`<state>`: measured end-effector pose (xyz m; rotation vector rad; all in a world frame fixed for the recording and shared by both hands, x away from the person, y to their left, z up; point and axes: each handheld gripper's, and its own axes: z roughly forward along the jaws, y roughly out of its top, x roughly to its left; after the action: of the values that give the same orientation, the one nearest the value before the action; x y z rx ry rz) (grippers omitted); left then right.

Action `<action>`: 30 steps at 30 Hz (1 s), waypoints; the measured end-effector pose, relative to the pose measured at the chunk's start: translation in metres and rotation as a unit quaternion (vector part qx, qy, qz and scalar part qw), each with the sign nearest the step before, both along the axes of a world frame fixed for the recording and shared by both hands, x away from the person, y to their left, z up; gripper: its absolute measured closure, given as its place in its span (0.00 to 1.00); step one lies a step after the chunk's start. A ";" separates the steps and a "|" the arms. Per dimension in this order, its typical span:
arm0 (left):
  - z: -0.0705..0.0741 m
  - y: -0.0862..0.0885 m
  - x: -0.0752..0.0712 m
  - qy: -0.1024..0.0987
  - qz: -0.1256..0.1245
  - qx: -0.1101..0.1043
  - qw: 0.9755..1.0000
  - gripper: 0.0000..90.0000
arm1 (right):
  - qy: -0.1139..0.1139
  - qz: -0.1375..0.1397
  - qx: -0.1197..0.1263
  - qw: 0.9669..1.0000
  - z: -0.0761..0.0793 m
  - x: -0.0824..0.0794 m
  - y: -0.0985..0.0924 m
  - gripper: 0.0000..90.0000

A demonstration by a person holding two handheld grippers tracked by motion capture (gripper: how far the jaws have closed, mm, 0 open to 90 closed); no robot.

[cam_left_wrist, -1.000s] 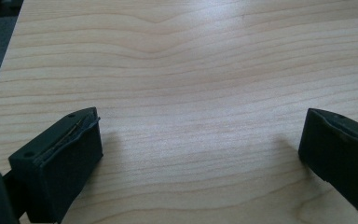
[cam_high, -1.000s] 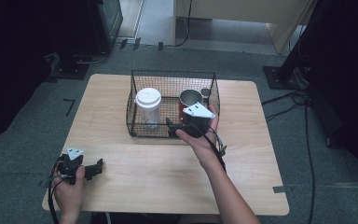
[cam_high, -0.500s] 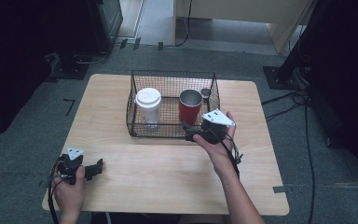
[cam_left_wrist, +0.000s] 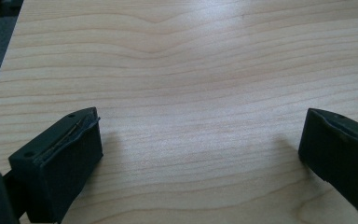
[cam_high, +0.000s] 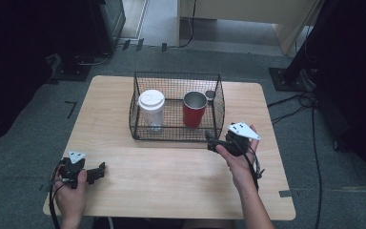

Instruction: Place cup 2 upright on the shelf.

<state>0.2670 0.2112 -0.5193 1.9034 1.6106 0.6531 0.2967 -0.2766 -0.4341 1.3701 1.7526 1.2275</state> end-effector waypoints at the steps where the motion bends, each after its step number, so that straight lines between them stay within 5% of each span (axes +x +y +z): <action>1: 0.000 0.000 0.000 0.000 0.000 0.000 1.000 0.00 | 0.002 -0.003 0.001 1.000 -0.001 -0.001 -0.002 0.00; 30: 0.000 0.000 0.000 0.000 0.000 0.001 1.000 0.00 | 0.049 -0.068 -0.021 0.996 -0.047 -0.036 -0.063 0.00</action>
<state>0.2670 0.2113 -0.5193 1.9057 1.6099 0.6539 0.2606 -0.3401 -0.4813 1.5226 1.7096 1.0606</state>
